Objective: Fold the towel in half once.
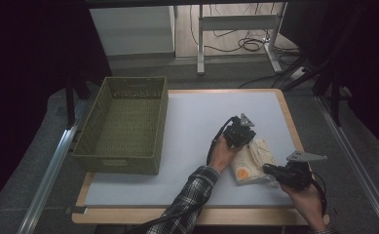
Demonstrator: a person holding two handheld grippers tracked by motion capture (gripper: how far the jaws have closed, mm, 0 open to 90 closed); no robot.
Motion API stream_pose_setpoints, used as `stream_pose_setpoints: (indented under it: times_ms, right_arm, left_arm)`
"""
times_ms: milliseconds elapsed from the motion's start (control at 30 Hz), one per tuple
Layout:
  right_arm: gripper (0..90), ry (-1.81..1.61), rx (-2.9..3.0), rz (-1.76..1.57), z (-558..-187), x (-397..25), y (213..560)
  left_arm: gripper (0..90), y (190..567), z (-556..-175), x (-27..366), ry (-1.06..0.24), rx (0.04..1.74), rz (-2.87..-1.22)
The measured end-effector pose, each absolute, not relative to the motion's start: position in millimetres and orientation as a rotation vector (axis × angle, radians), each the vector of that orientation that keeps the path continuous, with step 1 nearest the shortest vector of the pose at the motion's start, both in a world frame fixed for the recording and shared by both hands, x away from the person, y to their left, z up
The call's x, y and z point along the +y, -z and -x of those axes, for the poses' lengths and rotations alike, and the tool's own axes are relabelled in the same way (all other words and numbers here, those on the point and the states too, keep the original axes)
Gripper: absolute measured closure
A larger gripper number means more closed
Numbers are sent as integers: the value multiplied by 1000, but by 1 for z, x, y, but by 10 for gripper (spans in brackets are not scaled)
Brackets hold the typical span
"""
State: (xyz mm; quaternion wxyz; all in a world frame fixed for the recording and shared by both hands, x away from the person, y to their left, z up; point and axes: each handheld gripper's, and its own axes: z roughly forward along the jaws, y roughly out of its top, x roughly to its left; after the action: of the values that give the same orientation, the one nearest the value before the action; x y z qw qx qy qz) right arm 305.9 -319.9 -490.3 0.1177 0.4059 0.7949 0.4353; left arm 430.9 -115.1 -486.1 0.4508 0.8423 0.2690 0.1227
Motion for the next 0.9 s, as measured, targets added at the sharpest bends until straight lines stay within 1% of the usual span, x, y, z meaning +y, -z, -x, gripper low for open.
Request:
stream_pose_setpoints:
  times_ms: [267,433,500,533,567,667,700,800,900]
  right_arm:
    - [839,-1258,2304,-1218,-308,-329,493]
    - [838,-1238,2303,-1259,-315,-333,503]
    - [835,-1221,2301,-1265,-317,-334,506]
    - [831,-1216,2299,-1267,-317,-334,507]
    - [818,-1208,2293,-1270,-317,-335,508]
    - [728,-1184,2258,-1272,-315,-338,505]
    - [708,-1180,2243,-1268,-314,-340,503]
    - [687,-1172,2205,-1262,-313,-349,496]
    - [669,-1165,2178,-1267,-312,-356,488]
  left_arm:
    - [855,489,-439,-131,-313,645,-2126]
    - [852,497,-445,-139,-309,662,-2157]
    - [835,501,-447,-142,-295,675,-2157]
    - [806,502,-447,-143,-285,680,-2146]
    - [748,502,-447,-143,-282,688,-2135]
    - [527,498,-447,-143,-293,708,-2111]
    - [489,495,-446,-142,-299,720,-2091]
    - [437,484,-444,-135,-314,723,-2067]
    - [405,477,-442,-125,-330,719,-2057]
